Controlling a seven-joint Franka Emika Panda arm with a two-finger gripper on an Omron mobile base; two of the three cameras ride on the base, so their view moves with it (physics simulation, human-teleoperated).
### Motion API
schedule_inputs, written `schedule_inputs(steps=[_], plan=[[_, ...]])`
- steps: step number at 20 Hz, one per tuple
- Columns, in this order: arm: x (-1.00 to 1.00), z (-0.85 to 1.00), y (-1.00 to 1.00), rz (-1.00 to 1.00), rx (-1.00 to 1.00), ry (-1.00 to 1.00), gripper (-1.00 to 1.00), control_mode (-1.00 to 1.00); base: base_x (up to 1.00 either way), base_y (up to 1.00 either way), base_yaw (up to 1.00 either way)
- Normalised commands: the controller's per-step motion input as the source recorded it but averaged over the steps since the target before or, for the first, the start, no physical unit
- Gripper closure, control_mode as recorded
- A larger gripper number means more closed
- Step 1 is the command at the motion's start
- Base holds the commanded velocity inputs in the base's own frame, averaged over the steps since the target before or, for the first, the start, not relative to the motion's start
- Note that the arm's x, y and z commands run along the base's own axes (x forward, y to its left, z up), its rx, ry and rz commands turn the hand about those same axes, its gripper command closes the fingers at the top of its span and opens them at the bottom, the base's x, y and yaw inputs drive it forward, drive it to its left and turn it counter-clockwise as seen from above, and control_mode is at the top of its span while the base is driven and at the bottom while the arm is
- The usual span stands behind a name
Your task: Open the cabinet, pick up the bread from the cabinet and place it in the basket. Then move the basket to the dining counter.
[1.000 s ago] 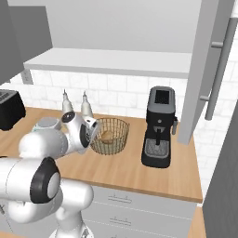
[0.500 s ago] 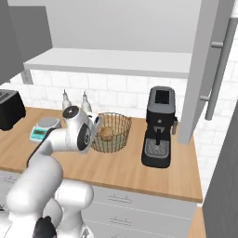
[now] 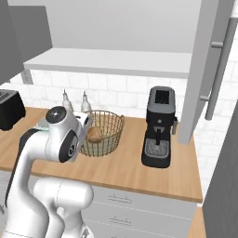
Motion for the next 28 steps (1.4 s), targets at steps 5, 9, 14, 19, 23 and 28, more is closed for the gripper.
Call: schedule_inputs(steps=[5, 9, 14, 19, 23, 28], plan=[[-0.22, 0.31, 0.2, 0.03, -0.02, -0.01, 1.0, -1.0, 0.0, 0.0, 0.0], [0.0, 0.07, 0.0, 0.02, 0.0, 0.01, 1.0, -1.0, 0.0, 0.0, 0.0], [0.0, 0.0, 0.0, 0.0, 0.0, 0.0, 1.0, -1.0, 0.0, 0.0, 0.0], [-0.01, 0.0, 0.0, 0.0, 0.0, 0.0, 1.0, -1.0, 0.0, 0.0, 0.0], [-0.25, 0.0, 0.0, 0.0, 0.02, 0.01, 1.0, 1.0, -0.75, 0.0, 0.01], [0.0, 0.0, 0.0, 0.0, 0.0, 0.0, 1.0, 1.0, -0.94, 0.0, 0.4]])
